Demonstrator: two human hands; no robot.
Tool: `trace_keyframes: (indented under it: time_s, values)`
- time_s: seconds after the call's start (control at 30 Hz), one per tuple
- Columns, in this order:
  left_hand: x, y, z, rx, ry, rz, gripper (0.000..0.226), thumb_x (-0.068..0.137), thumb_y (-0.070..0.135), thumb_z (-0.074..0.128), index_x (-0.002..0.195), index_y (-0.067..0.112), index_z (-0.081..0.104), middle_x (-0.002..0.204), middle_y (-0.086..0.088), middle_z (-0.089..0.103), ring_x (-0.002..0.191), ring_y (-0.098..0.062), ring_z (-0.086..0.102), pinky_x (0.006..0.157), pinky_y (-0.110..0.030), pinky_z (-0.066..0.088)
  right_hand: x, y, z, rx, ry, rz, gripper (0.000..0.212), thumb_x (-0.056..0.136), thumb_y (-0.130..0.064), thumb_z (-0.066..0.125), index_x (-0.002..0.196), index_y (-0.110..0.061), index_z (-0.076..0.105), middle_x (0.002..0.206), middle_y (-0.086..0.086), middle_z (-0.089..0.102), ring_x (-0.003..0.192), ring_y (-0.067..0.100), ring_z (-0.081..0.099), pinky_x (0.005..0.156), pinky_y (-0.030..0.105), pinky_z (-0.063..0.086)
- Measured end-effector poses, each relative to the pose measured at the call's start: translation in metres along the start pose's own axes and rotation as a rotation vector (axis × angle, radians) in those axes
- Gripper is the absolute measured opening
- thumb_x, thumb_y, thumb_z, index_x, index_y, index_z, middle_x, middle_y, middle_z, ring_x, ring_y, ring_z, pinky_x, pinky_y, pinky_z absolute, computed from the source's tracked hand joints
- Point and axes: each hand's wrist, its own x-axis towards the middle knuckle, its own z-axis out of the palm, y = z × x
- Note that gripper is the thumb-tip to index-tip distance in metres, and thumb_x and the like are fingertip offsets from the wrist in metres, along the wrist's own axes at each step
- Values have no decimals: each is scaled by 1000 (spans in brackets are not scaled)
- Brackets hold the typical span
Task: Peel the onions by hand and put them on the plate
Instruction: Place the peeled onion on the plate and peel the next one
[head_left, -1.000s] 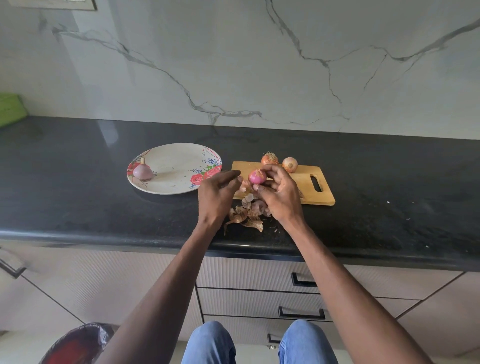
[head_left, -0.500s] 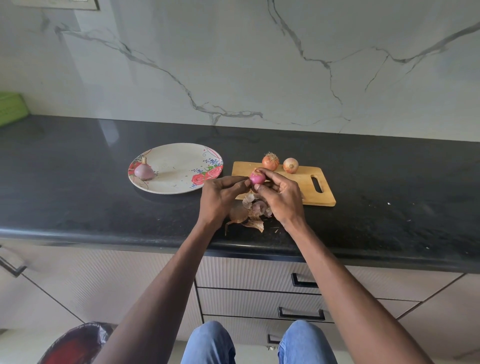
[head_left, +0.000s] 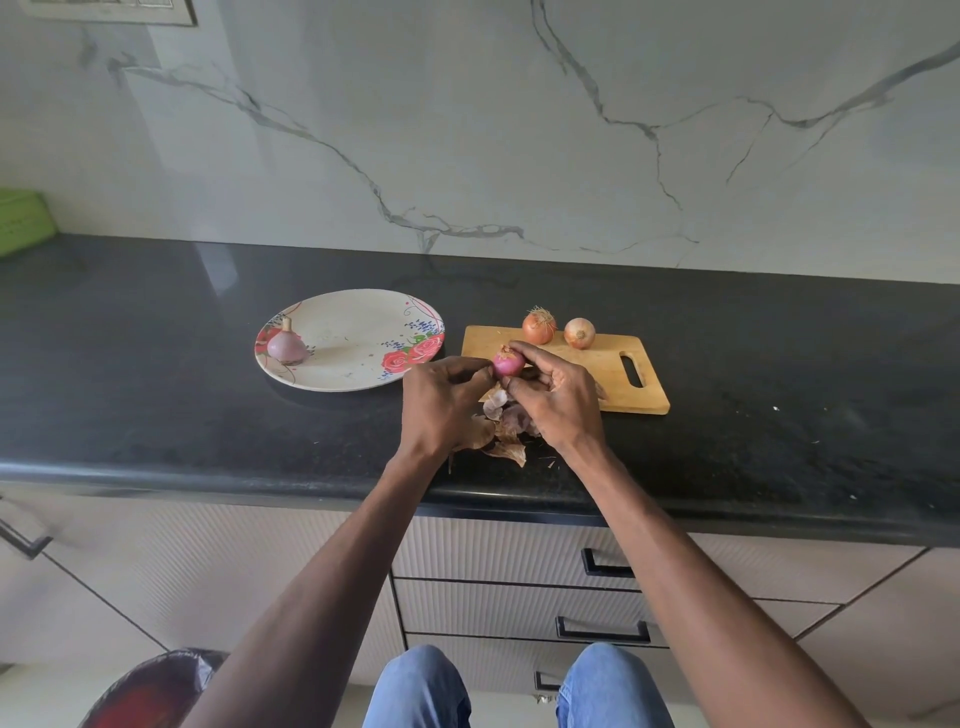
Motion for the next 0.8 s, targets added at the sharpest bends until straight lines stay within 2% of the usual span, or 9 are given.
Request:
trace_keyframes:
  time_s: [0.1, 0.17, 0.3, 0.43, 0.67, 0.8]
  values:
    - [-1, 3, 2, 69, 10, 10, 12, 90, 10, 74, 100, 10, 80, 84, 4, 76, 80, -10, 73, 75, -29, 59, 0, -1, 0, 13, -8, -2, 47, 85, -12, 76, 130, -6, 63, 110, -3, 71, 88, -10, 67, 77, 11, 53]
    - [-2, 4, 3, 104, 14, 25, 12, 91, 10, 73, 100, 9, 80, 83, 4, 75, 78, -7, 72, 73, -27, 59, 0, -2, 1, 16, -4, -20, 49, 85, -16, 78, 130, -6, 63, 115, -1, 70, 93, -6, 68, 80, 12, 53]
    - [-3, 6, 3, 132, 18, 28, 11, 91, 11, 73, 100, 9, 79, 85, 2, 76, 78, -7, 72, 75, -30, 59, 0, -2, 0, 44, 2, -27, 46, 83, -20, 79, 126, -7, 66, 118, 5, 72, 103, 9, 69, 89, 26, 57]
    - [-4, 8, 3, 157, 36, 33, 11, 91, 13, 72, 98, 8, 79, 86, 0, 77, 77, -8, 72, 75, -34, 59, -1, -4, 1, 57, -1, -32, 33, 85, -19, 78, 116, -12, 68, 109, 2, 73, 100, 11, 70, 87, 33, 59]
    - [-5, 11, 3, 117, 65, -29, 10, 90, 14, 72, 95, 11, 80, 82, 3, 76, 78, -9, 74, 78, -40, 61, -2, -5, 3, 93, -9, -38, 26, 89, -15, 73, 114, -10, 66, 108, 1, 73, 100, 7, 69, 85, 23, 56]
    - [-4, 12, 3, 69, 86, -80, 9, 89, 12, 72, 93, 12, 80, 81, 1, 77, 78, -12, 75, 80, -42, 62, -1, -3, 3, 110, -16, -32, 28, 91, -16, 71, 117, -7, 65, 111, 3, 72, 101, 8, 69, 85, 23, 57]
